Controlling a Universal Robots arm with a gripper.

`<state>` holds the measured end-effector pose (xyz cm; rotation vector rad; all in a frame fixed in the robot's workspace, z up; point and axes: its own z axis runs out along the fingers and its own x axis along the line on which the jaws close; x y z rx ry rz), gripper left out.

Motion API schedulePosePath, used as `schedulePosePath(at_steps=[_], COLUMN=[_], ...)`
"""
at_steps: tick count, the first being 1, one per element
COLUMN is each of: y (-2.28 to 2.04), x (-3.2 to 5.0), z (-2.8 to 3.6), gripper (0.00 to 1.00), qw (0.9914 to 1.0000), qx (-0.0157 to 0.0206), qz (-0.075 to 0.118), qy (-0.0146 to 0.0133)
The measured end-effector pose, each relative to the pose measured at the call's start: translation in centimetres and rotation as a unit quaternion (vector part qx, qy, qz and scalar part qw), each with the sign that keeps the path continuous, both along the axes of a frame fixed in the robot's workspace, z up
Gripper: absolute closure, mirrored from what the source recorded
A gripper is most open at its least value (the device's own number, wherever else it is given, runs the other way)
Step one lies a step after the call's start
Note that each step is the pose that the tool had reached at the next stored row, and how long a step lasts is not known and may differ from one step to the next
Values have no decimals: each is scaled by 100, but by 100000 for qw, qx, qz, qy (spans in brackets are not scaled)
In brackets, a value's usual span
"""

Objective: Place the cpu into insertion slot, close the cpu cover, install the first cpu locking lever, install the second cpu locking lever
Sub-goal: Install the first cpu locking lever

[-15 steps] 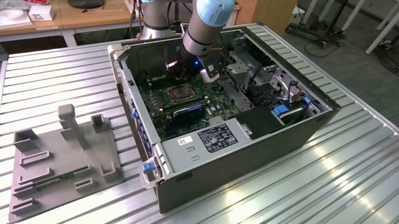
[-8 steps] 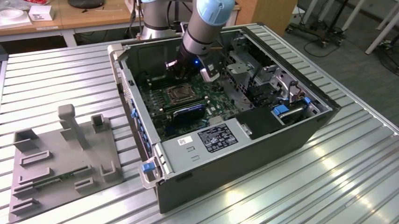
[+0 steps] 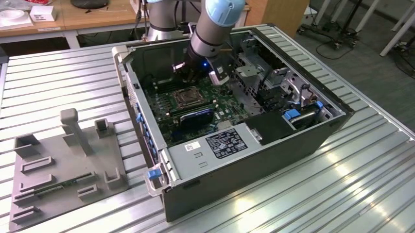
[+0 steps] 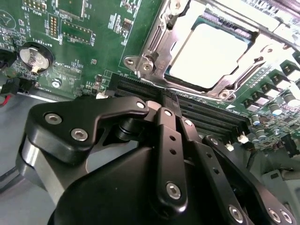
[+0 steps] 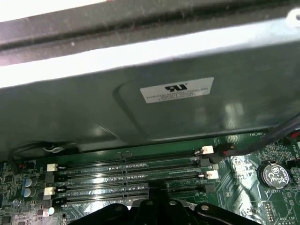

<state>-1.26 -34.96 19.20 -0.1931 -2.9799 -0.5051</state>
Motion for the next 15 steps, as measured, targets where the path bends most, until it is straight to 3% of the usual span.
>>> schedulePosePath(at_steps=[5,15], y=[-24,-24], x=[0,1], z=[-16,-32], gripper=[89,89], qw=[100000,100000], qx=[-19,74], qz=[-6,2], qy=[-22,-76])
